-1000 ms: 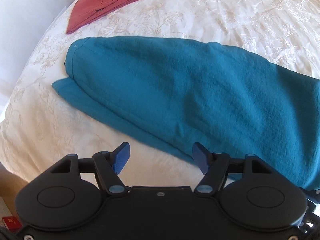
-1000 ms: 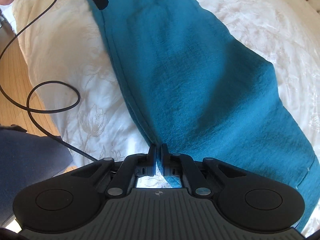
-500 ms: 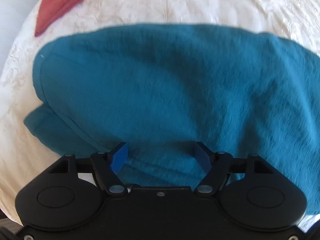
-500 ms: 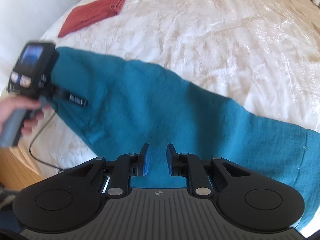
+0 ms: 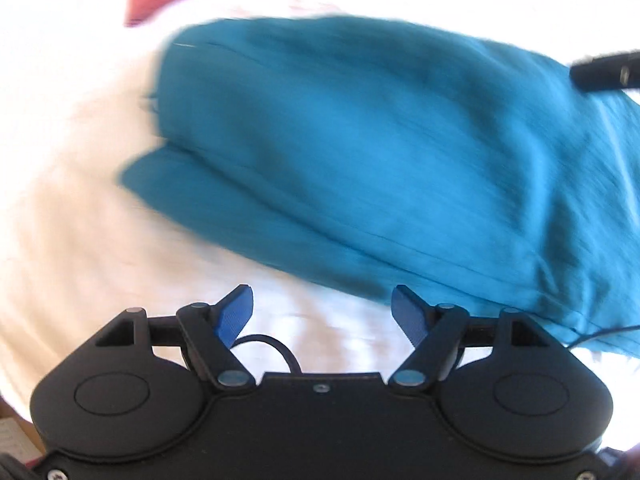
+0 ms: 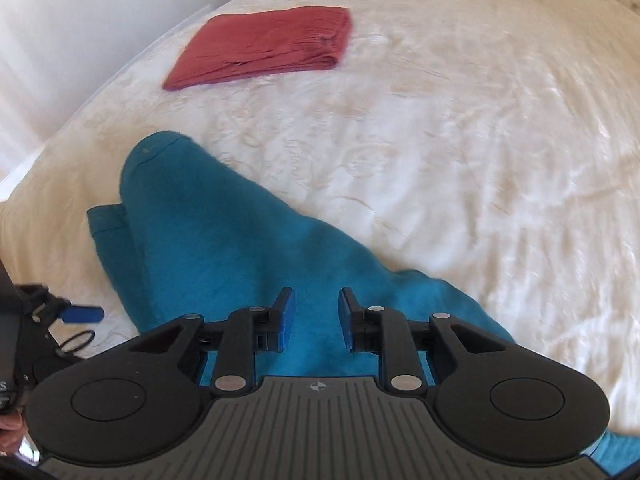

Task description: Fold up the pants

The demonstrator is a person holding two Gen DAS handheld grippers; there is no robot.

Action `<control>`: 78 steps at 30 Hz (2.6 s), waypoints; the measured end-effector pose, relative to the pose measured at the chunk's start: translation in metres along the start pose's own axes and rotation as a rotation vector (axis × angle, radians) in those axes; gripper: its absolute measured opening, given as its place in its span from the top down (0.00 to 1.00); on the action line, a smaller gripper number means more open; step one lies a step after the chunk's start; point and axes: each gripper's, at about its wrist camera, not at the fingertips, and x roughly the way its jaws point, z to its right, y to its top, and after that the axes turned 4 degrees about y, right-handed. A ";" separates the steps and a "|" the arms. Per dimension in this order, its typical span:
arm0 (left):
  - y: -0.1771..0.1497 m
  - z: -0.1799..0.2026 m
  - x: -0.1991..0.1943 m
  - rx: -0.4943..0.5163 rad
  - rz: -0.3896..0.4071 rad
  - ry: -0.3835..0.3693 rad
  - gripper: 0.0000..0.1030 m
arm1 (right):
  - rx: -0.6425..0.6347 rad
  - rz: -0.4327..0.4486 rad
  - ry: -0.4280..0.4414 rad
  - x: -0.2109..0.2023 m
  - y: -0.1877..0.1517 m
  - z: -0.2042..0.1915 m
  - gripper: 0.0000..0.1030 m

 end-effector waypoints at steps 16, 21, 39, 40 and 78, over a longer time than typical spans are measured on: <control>0.008 -0.138 0.021 -0.338 -0.037 0.095 0.24 | -0.660 -0.085 0.003 0.101 -0.021 -0.168 0.76; 0.012 -0.137 0.015 -0.328 -0.019 0.079 0.24 | -0.703 -0.083 -0.094 0.119 -0.028 -0.163 0.79; 0.082 -0.093 -0.003 -0.188 0.163 -0.036 0.23 | -0.481 -0.143 0.144 0.088 -0.039 -0.174 0.95; 0.089 -0.083 0.001 -0.155 0.171 -0.052 0.23 | -0.487 -0.148 0.143 0.090 -0.039 -0.175 0.95; 0.070 -0.053 0.047 0.059 0.060 0.082 0.18 | 0.291 -0.165 0.175 0.020 -0.015 0.099 0.86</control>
